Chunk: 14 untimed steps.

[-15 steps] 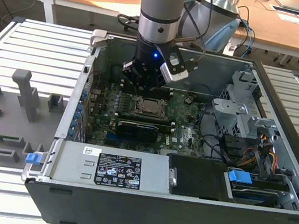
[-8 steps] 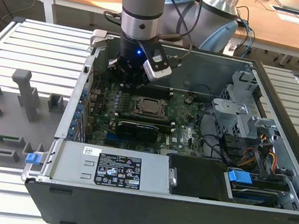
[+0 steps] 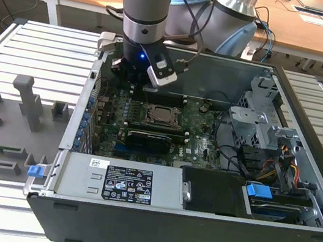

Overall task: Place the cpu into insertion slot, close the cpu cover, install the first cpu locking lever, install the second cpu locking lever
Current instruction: 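Install the first cpu locking lever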

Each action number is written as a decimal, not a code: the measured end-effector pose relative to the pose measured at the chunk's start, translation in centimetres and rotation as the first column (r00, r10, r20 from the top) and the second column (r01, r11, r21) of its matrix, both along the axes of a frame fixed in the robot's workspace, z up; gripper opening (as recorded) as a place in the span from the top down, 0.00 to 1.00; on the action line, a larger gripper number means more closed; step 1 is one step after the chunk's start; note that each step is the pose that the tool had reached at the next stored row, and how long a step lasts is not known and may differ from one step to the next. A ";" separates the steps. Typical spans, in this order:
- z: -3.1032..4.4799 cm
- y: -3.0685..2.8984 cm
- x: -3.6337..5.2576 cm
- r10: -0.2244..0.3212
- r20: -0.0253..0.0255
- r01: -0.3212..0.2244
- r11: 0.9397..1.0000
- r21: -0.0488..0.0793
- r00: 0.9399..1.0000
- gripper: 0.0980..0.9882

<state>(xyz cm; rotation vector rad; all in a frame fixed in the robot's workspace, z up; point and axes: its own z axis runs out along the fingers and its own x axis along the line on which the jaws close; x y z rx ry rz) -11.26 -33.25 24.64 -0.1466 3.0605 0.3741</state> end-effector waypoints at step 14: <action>-0.13 0.00 1.62 0.000 0.000 0.000 0.999 0.034 1.000 0.99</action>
